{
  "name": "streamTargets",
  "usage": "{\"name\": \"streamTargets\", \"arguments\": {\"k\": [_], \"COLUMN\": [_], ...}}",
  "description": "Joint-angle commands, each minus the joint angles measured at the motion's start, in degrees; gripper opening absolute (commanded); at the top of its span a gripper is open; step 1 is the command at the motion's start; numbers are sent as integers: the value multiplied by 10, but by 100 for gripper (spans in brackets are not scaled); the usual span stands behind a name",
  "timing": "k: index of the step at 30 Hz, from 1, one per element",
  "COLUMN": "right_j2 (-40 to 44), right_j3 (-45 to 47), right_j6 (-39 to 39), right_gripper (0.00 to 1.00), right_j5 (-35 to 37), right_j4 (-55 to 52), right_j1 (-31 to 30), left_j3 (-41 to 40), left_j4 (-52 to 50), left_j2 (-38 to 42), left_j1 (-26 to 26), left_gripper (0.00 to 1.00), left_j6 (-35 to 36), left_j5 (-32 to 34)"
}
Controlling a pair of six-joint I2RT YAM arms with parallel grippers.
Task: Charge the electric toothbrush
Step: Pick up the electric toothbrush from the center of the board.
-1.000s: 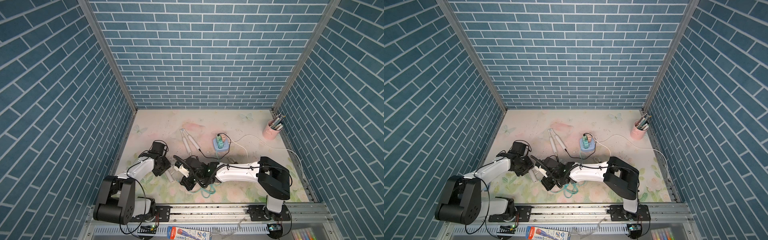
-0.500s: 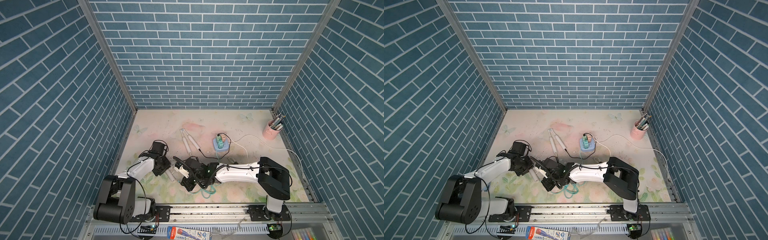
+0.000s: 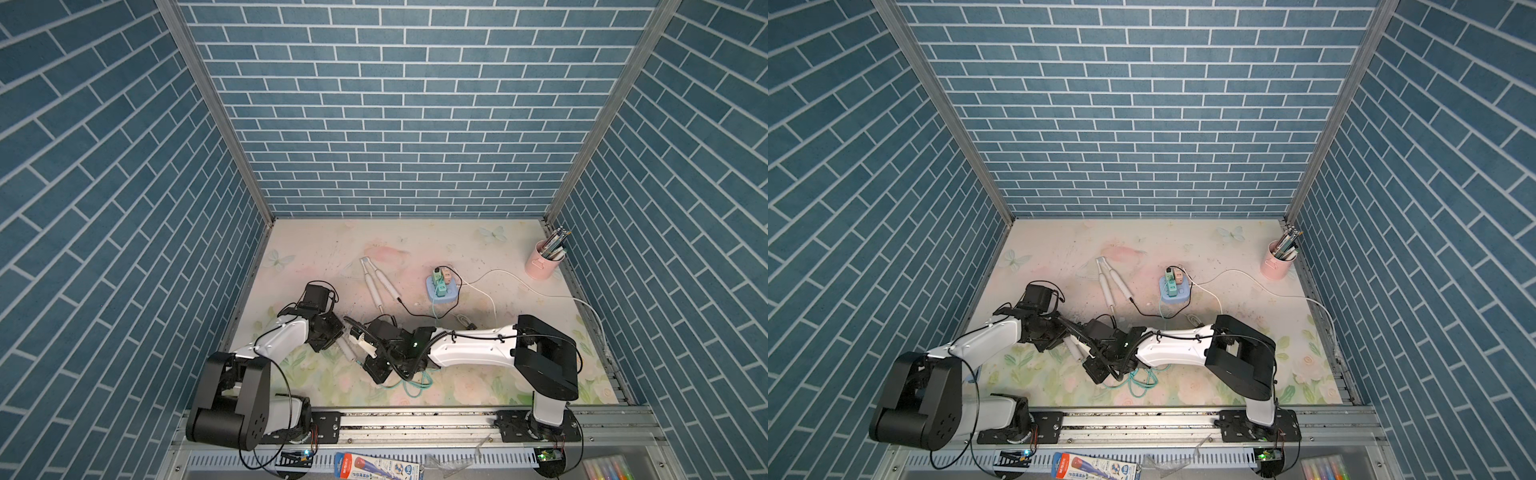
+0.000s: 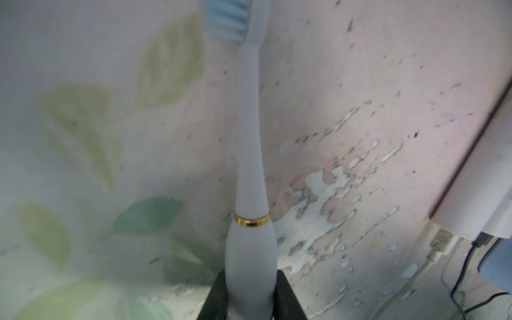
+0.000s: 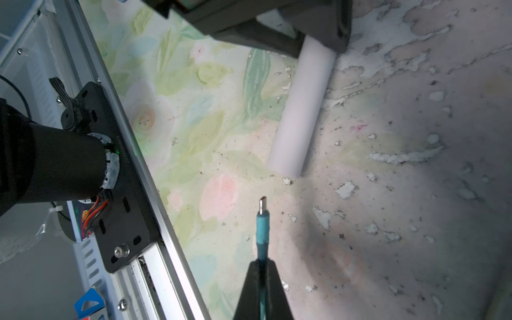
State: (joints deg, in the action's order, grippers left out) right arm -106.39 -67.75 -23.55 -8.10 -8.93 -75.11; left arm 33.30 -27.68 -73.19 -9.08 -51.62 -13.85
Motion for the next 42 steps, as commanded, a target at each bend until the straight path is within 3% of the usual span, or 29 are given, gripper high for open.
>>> {"name": "streamTargets", "arguments": {"k": [1, 9, 24, 30, 34, 42], "right_j2": [10, 19, 3, -7, -27, -81], "right_j3": [4, 20, 5, -8, -23, -63], "right_j6": [-1, 2, -2, 6, 16, 33], "right_gripper": [0, 0, 0, 0, 19, 27], "right_j5": [46, 7, -34, 45, 55, 77], "right_j4": [-1, 26, 23, -11, -4, -8], "right_j1": [-2, -3, -15, -15, -16, -15], "left_j3": [1, 5, 5, 13, 9, -9], "left_j4": [-53, -99, -100, -123, -126, -127], "left_j2": [44, 114, 112, 125, 134, 151], "left_j1": [-3, -3, -3, -1, 2, 26], "left_gripper": [0, 0, 0, 0, 0, 0], "left_j6": [-28, -53, -67, -55, -49, -36], "left_j5": [-8, 16, 47, 85, 105, 99]}}
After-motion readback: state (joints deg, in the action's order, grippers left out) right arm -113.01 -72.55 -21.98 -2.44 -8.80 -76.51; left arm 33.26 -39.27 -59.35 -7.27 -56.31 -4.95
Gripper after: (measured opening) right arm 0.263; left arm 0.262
